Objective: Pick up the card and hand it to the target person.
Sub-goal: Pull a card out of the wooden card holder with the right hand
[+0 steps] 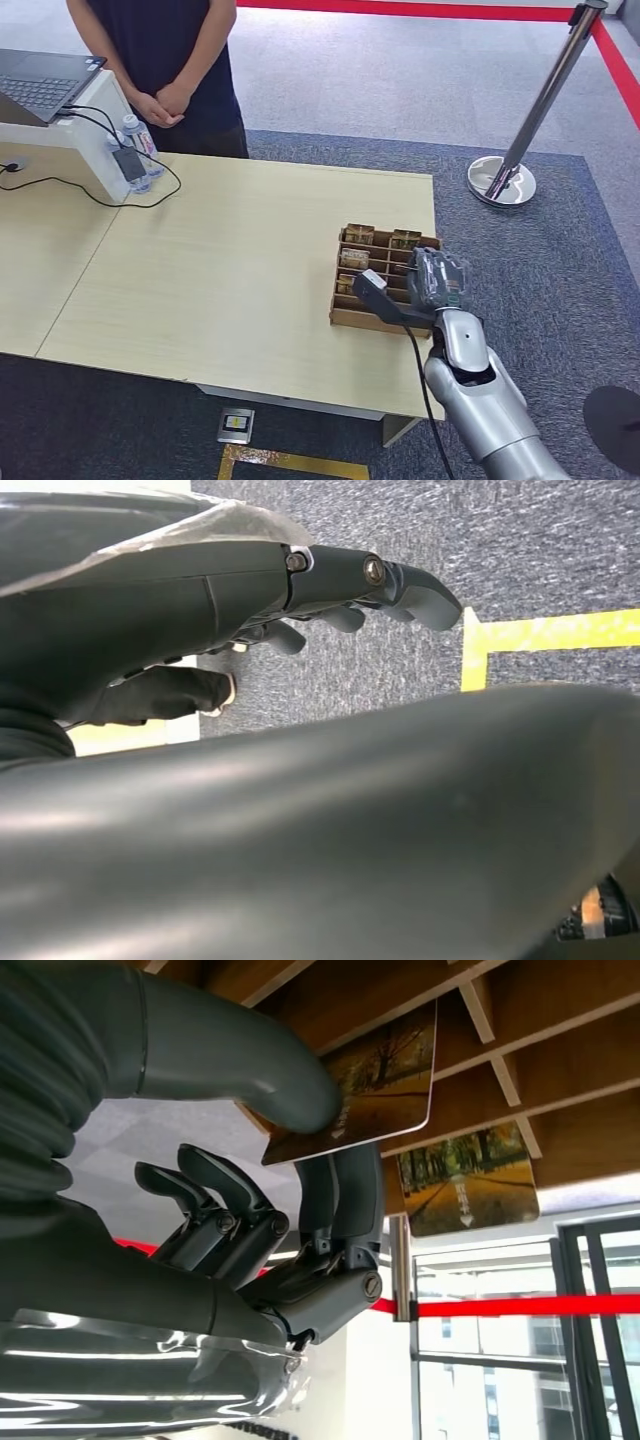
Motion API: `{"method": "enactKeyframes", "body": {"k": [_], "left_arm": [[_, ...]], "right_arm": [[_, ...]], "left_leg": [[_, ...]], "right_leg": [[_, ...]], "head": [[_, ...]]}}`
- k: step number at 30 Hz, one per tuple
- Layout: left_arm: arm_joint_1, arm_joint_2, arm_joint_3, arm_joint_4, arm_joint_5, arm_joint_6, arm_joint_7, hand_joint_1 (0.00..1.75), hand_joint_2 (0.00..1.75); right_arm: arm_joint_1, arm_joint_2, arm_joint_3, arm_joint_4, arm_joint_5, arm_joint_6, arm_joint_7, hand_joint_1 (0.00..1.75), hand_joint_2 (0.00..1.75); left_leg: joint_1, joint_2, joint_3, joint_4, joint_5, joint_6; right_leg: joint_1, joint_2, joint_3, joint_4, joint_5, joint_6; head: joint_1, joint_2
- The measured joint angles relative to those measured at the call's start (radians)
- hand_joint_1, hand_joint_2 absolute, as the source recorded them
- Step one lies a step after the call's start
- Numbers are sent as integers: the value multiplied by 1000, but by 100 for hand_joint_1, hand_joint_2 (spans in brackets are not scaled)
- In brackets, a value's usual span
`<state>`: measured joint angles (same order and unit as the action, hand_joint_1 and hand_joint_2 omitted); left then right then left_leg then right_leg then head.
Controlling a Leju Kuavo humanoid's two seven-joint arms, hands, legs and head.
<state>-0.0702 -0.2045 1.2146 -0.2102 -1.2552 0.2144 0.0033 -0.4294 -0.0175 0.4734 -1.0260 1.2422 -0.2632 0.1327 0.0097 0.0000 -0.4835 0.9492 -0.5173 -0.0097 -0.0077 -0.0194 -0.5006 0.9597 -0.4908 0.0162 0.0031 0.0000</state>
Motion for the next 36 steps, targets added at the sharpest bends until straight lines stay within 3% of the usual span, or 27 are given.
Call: {"method": "enactKeyframes", "body": {"k": [13,24,29,36], "left_arm": [[0,0,17,0,11,0,-9,0,0],[-1,0,21,0,-1,-2,-14,0,0],[-5,0,19,0,-22,-10,-15,0,0],[-15,2,13,0,-35,-16,-17,0,0]], "right_arm": [[76,-42,1,-261,-45,31,-57,175,175],[95,-90,4,-466,-98,-8,-133,175,175],[-2,-51,19,-418,-97,11,-143,175,175],[-225,81,50,-168,-116,39,-140,175,175]], "left_leg": [[0,0,0,0,0,0],[0,0,0,0,0,0],[0,0,0,0,1,-1],[0,0,-1,0,5,-3]], "right_leg": [[0,0,0,0,0,0],[0,0,0,0,0,0],[0,0,0,2,1,-1],[0,0,-3,5,3,-3]], "head": [[0,0],[0,0],[0,0],[0,0]]}}
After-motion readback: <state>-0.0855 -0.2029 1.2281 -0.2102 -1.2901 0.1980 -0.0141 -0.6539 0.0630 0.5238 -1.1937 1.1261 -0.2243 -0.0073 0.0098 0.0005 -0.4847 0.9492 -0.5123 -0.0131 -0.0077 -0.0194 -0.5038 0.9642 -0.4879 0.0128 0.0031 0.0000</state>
